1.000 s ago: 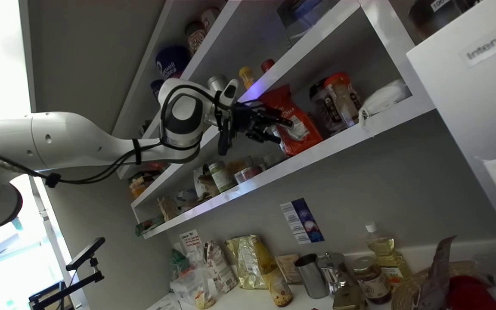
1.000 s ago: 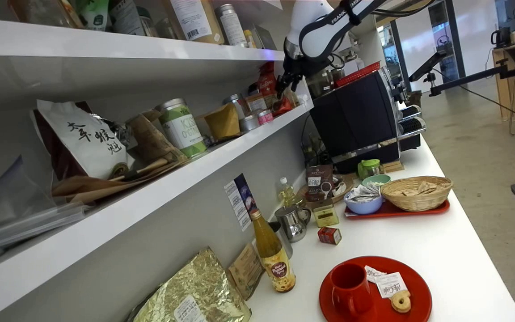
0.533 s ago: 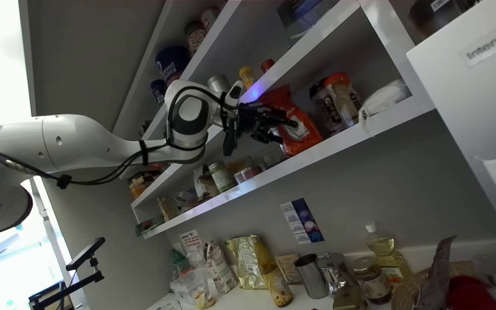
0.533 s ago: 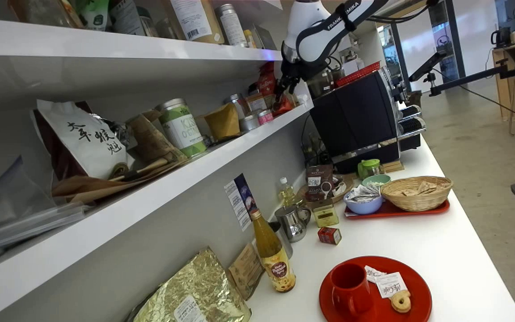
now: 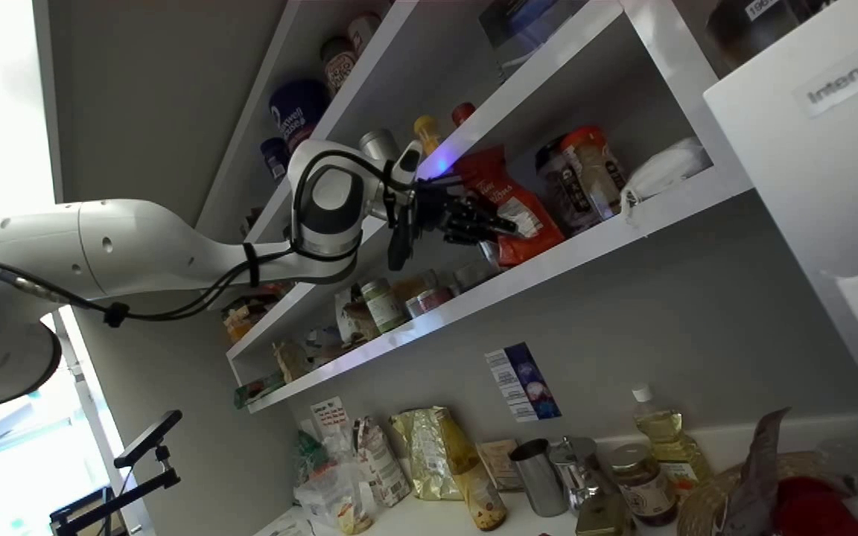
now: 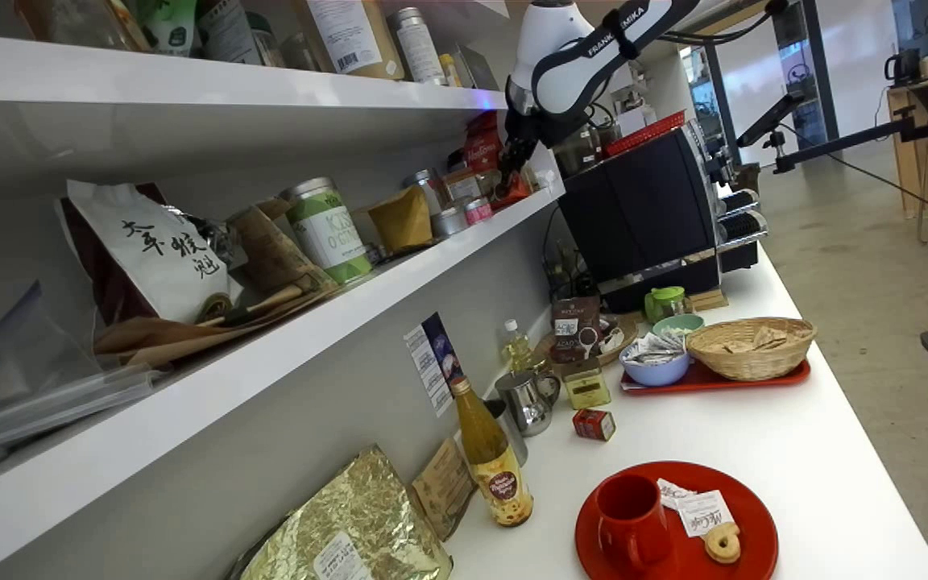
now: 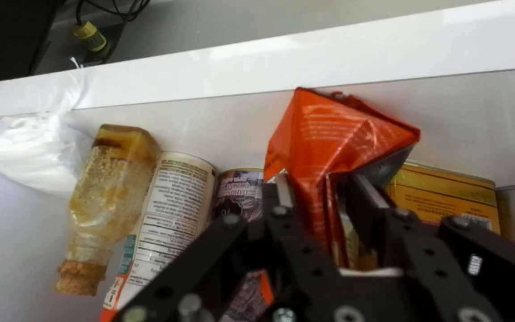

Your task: Take the orange packet off of the shelf

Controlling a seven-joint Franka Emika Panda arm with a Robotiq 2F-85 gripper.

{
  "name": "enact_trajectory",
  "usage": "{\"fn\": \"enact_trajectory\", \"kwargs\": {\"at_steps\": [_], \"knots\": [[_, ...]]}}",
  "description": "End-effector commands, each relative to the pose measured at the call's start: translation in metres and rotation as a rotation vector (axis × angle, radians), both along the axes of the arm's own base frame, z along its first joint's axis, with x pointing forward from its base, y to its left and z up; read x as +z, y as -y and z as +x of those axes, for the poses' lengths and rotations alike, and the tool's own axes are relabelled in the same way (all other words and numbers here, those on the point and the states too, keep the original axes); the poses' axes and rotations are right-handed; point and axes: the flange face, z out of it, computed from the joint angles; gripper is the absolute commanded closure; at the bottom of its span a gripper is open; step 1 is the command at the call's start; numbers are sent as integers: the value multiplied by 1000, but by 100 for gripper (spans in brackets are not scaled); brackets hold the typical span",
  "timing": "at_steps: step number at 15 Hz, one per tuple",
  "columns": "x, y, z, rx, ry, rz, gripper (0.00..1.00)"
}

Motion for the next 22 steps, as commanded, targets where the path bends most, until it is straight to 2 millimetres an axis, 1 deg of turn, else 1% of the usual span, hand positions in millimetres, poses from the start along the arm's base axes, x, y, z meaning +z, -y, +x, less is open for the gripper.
{"fn": "enact_trajectory", "kwargs": {"at_steps": [1,2,3,6,7,9,13,17,22], "knots": [[6,-3,-2,-2,-8,-2,93],[7,-5,-3,-1,-6,-1,99],[8,-7,-5,3,-6,-2,100],[6,-16,-15,16,-20,-2,99],[4,-21,-19,25,-27,-3,100],[0,-35,-33,47,-51,5,100],[-11,-63,-70,56,-91,18,99],[-32,-90,-109,70,-149,69,99],[-73,-123,-154,79,-209,148,99]]}}
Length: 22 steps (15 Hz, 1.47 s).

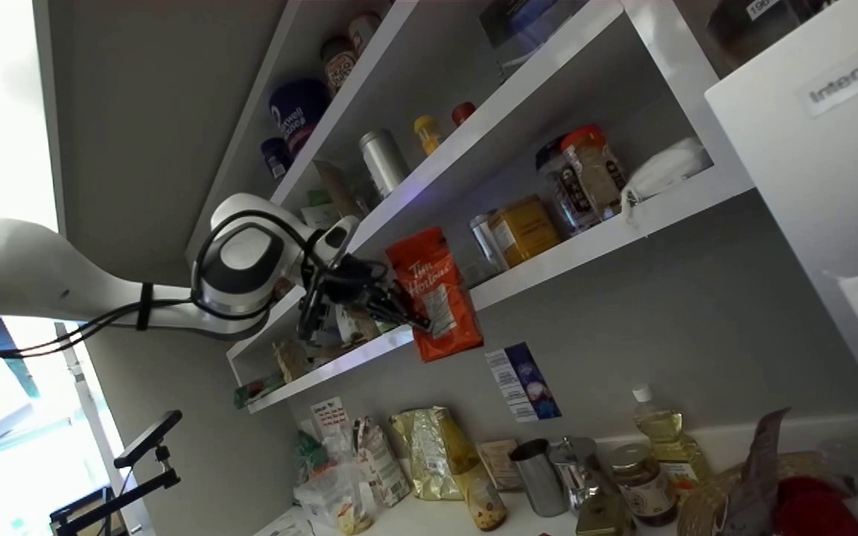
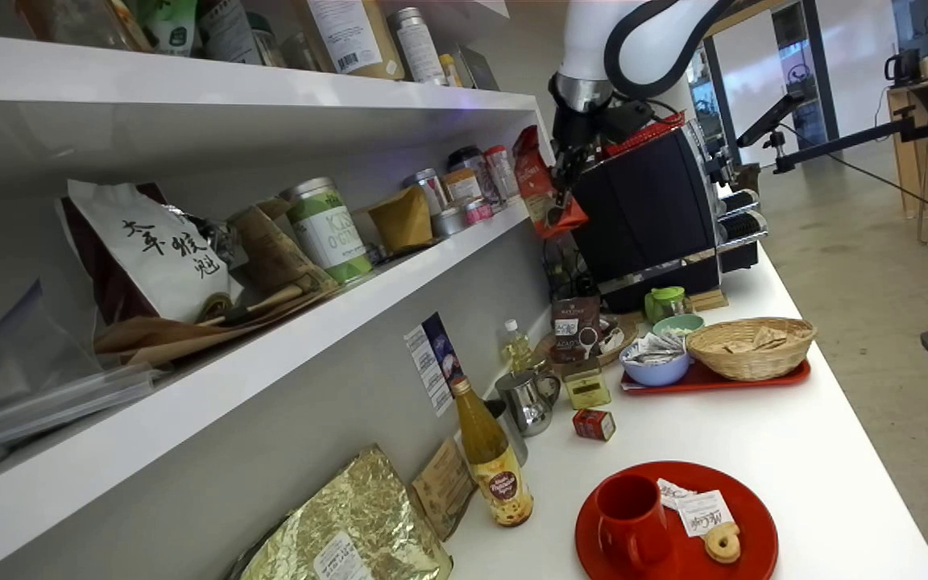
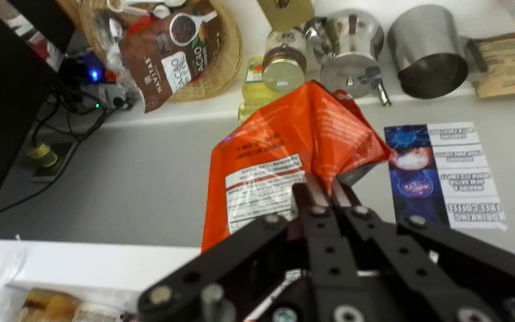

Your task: Take the orange packet off of the shelf

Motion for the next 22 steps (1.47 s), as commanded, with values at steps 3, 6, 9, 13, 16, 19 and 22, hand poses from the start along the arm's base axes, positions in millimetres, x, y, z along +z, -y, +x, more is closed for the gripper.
{"fn": "enact_trajectory", "kwargs": {"at_steps": [3,6,9,13,16,19,22], "knots": [[-45,-39,-52,24,-59,82,99],[-74,-74,-59,132,-128,110,99],[-100,-120,-61,291,-205,127,99],[-118,-178,-65,504,-283,123,99],[-131,-215,-71,645,-339,131,99],[-148,-243,-77,733,-393,120,99],[-172,-272,-82,785,-439,97,99]]}}
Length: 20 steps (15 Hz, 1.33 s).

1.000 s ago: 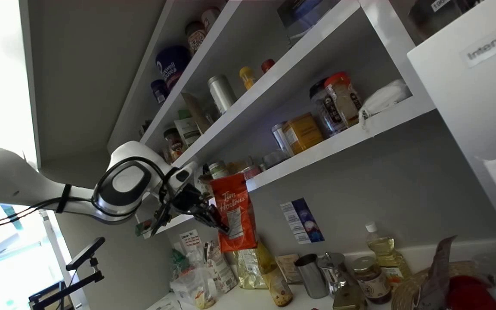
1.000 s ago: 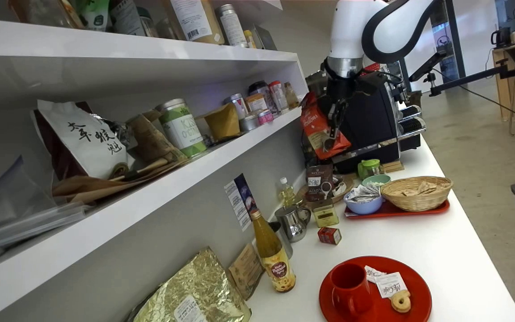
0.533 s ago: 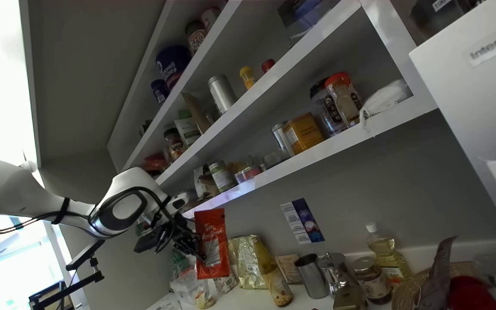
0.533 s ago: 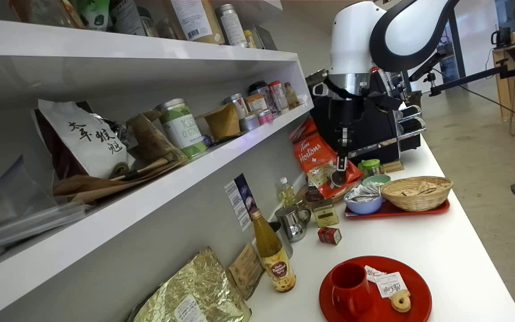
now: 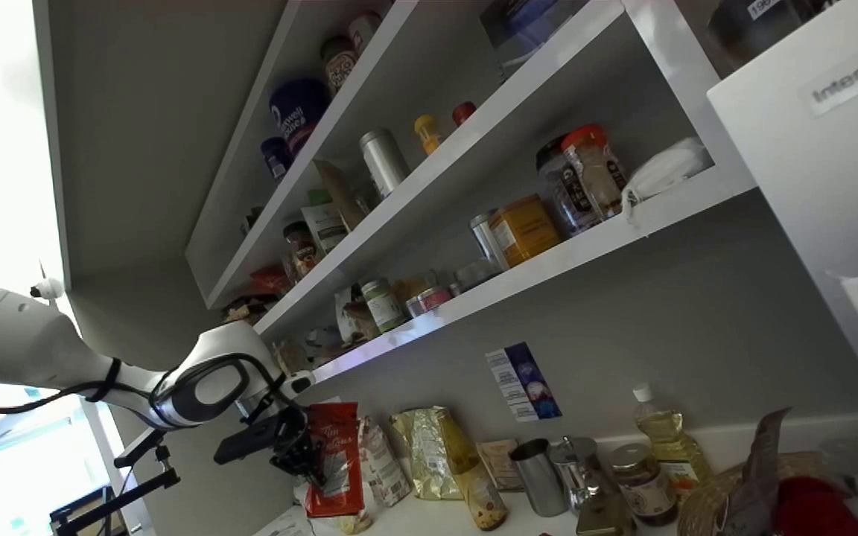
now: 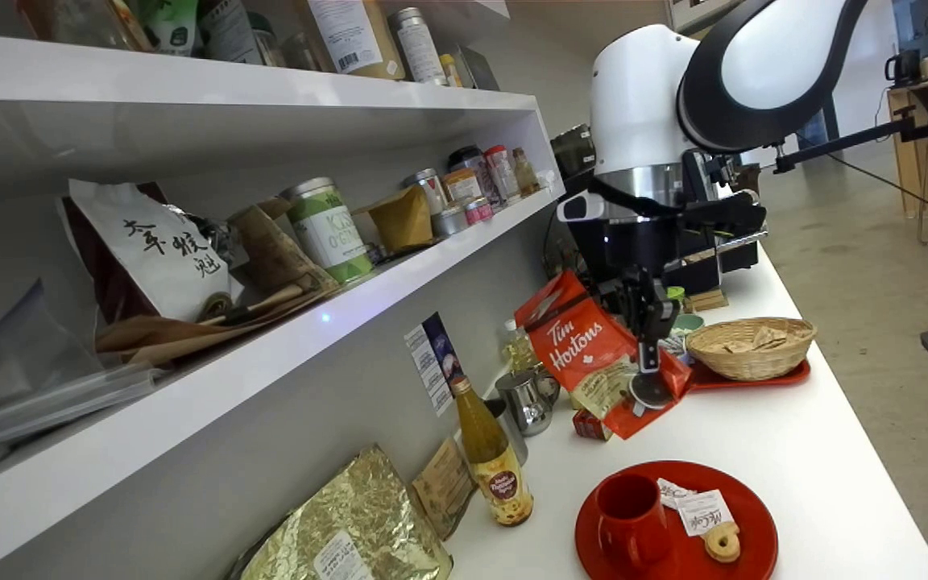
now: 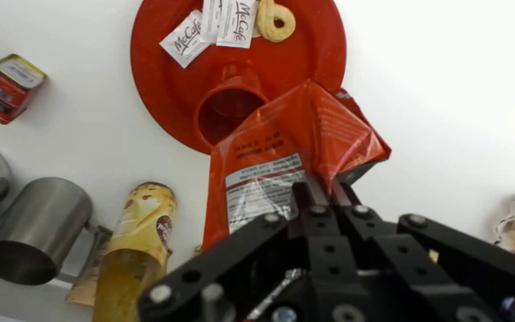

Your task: Take the orange packet off of the shelf

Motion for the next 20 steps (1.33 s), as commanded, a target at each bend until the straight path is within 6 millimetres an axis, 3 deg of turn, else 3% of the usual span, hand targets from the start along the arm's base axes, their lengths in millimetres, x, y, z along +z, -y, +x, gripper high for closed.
{"fn": "enact_trajectory", "kwargs": {"at_steps": [1,6,12,20], "knots": [[-24,-34,0,84,-34,-20,99],[-61,-86,-6,164,-46,-38,99],[-103,-123,4,203,52,-97,99],[-119,-175,9,240,159,-104,99]]}}
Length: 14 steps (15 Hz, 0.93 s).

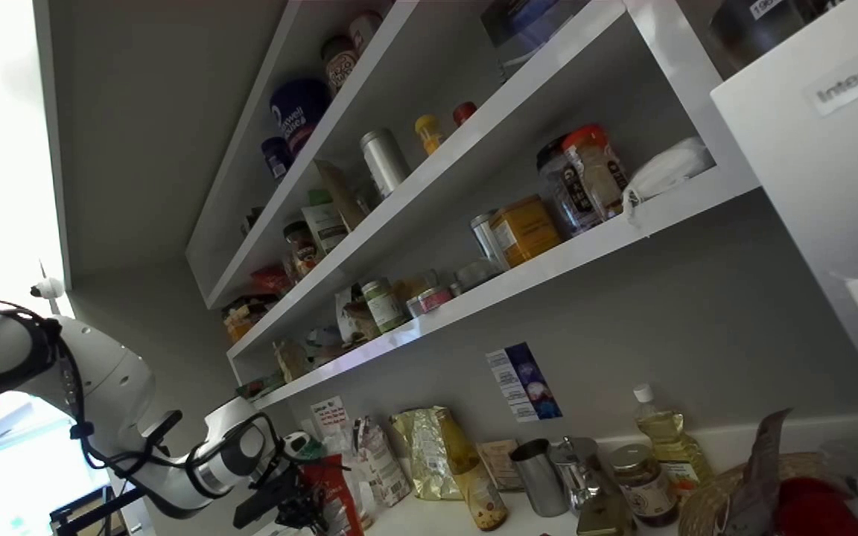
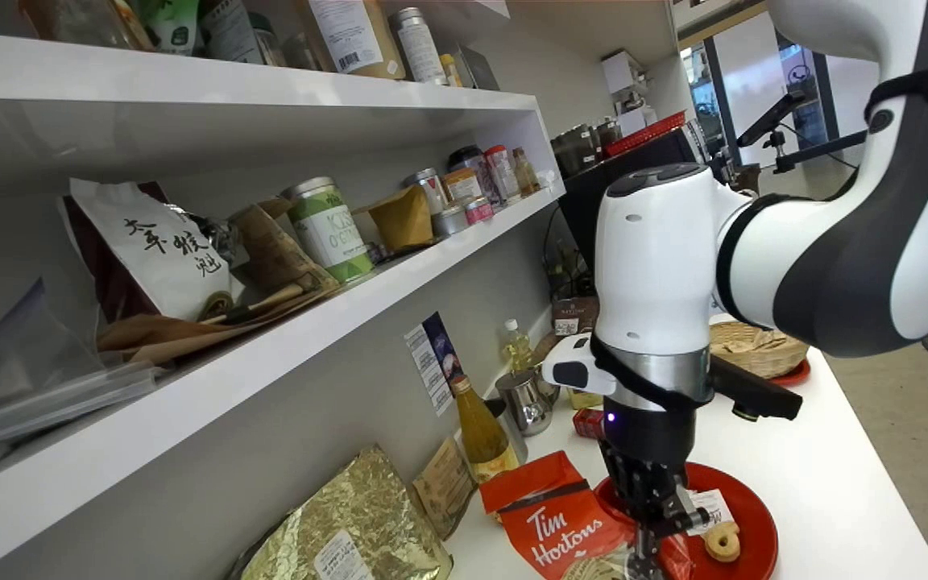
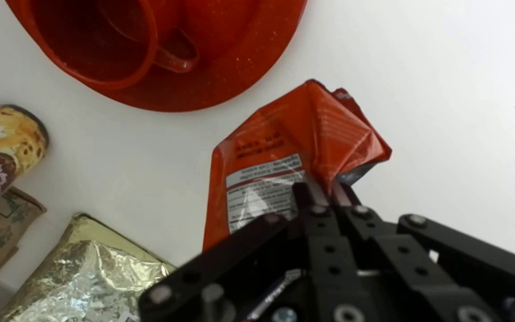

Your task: Take the orange packet off of the shelf

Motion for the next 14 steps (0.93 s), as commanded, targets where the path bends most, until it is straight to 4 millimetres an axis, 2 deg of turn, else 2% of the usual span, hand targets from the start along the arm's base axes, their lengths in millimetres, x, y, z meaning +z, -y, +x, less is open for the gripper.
{"fn": "enact_trajectory", "kwargs": {"at_steps": [1,8,14], "knots": [[-1,-23,8,2,42,23,99],[-21,-40,21,-4,115,44,99],[-52,-52,20,-10,114,39,99]]}}
